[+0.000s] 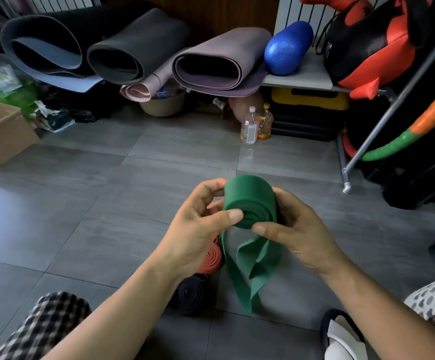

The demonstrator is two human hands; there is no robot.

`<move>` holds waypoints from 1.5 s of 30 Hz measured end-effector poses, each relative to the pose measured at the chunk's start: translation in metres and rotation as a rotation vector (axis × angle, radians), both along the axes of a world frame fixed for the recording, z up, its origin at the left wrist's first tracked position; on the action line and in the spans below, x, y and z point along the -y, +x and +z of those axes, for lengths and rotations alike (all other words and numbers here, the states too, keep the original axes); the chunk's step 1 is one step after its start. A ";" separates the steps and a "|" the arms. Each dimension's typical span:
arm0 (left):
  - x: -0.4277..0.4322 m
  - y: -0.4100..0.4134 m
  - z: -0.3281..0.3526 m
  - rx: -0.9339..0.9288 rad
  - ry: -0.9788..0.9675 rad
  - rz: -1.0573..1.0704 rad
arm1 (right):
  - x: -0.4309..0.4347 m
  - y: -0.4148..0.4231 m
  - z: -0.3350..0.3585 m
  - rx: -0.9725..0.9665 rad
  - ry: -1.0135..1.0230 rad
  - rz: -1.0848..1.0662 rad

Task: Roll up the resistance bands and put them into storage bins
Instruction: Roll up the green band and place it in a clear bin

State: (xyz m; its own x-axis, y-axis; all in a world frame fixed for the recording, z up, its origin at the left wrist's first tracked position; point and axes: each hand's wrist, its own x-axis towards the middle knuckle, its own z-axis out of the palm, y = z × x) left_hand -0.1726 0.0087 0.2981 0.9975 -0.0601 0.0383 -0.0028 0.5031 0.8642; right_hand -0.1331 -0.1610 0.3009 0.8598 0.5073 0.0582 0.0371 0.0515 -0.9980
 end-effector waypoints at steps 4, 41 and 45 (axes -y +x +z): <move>0.006 -0.003 -0.007 -0.142 -0.198 0.002 | -0.005 -0.002 -0.004 -0.045 0.018 -0.011; -0.003 0.003 0.007 -0.053 0.420 0.029 | 0.007 0.010 0.007 0.005 -0.256 0.041; 0.004 0.004 0.003 -0.041 0.016 0.024 | 0.004 0.009 0.001 -0.049 0.029 0.000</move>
